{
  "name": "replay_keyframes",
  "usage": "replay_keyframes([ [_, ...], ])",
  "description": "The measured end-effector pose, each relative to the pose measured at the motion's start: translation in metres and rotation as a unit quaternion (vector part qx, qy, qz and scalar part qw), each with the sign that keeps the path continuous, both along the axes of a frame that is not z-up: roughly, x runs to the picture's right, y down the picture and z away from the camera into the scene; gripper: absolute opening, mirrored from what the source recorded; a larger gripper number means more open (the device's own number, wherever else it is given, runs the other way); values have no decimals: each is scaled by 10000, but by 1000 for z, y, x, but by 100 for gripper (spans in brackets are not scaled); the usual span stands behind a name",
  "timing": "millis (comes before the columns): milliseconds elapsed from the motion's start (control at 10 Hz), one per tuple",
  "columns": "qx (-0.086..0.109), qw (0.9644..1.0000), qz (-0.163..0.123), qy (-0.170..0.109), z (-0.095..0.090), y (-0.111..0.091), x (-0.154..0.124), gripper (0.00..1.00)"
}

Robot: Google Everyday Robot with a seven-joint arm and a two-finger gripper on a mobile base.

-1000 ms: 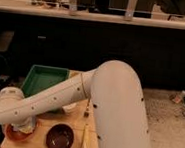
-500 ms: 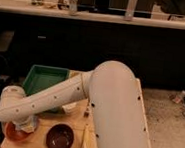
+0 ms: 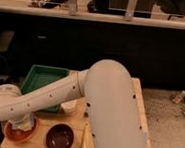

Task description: Wipe red bowl with sponge

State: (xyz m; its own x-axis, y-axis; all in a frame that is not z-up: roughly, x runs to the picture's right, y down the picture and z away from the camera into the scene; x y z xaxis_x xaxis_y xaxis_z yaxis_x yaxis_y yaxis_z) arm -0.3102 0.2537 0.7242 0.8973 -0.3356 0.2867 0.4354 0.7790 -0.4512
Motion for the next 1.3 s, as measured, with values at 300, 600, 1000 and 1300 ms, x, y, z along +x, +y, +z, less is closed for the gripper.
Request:
replay_keyframes([
  [300, -25, 9998, -155, -153, -15, 9, -6, 48],
  [600, -95, 9996, -225, -174, -25, 20, 1, 48],
  [1000, -66, 9999, -110, 85, -13, 8, 25, 48],
  [1300, -44, 9998, -151, 133, 1, -4, 23, 48],
])
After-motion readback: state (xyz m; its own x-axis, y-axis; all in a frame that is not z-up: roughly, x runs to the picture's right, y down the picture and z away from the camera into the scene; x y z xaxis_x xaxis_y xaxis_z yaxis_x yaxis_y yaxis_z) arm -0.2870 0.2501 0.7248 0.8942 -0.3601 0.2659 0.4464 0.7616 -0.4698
